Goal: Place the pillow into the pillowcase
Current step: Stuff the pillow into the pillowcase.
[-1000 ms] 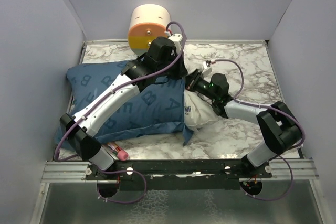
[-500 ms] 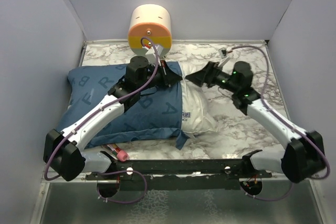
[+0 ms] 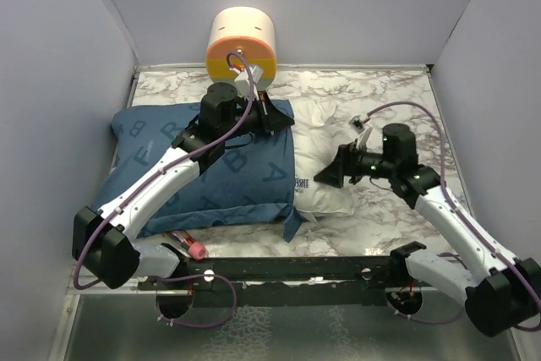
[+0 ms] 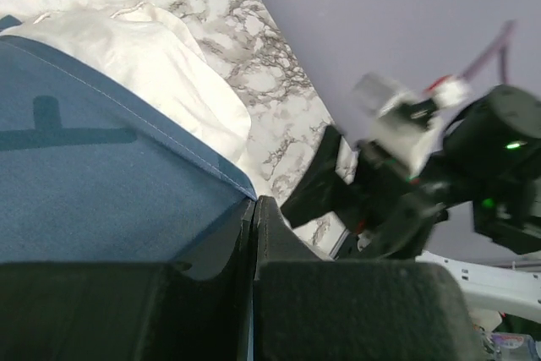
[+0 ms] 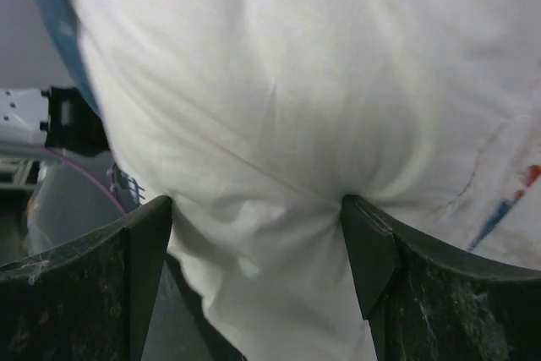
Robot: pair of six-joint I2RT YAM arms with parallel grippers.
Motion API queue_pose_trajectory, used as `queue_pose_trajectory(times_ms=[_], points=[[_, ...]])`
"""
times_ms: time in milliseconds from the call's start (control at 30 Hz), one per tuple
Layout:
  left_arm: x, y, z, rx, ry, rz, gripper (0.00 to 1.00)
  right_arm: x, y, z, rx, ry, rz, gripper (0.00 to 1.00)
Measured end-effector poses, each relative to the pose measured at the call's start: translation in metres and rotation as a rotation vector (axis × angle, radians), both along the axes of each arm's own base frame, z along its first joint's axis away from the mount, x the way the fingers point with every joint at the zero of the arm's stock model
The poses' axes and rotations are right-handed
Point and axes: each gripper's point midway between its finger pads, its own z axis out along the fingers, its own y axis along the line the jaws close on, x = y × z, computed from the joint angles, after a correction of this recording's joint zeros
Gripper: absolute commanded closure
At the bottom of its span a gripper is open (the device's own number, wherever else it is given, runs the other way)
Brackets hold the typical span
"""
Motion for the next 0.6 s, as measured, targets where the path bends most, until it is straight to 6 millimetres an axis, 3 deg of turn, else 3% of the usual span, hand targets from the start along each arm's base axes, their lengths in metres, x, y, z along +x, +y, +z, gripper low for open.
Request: queue_pose_trajectory(times_ms=[33, 67, 133, 200, 300, 400, 500, 600], points=[[0.0, -0.002, 0.0, -0.002, 0.005, -0.008, 1.0, -0.005, 0.004, -0.017, -0.016, 0.05, 0.018, 0.22], [0.0, -0.004, -0.001, -0.007, 0.014, -0.02, 1.0, -0.013, 0.01, -0.034, -0.035, 0.102, 0.047, 0.31], [0.0, -0.01, -0.003, -0.014, 0.036, -0.047, 1.0, -0.019, 0.03, -0.053, -0.058, 0.153, 0.106, 0.63], [0.002, -0.017, -0.003, -0.022, 0.056, -0.067, 1.0, -0.017, 0.048, -0.061, -0.054, 0.175, 0.14, 0.85], [0.011, -0.029, 0.004, -0.035, 0.066, -0.081, 1.0, 0.007, 0.067, -0.068, -0.036, 0.204, 0.104, 0.96], [0.023, -0.044, 0.021, -0.052, 0.038, -0.091, 1.0, 0.036, 0.074, -0.05, 0.009, 0.166, 0.003, 0.98], [0.027, -0.05, 0.033, -0.068, 0.015, -0.09, 1.0, 0.067, 0.081, -0.003, 0.102, 0.072, -0.096, 0.99], [0.034, -0.05, 0.047, -0.1, -0.029, -0.06, 1.0, 0.085, 0.085, 0.032, 0.213, 0.014, -0.164, 0.99]])
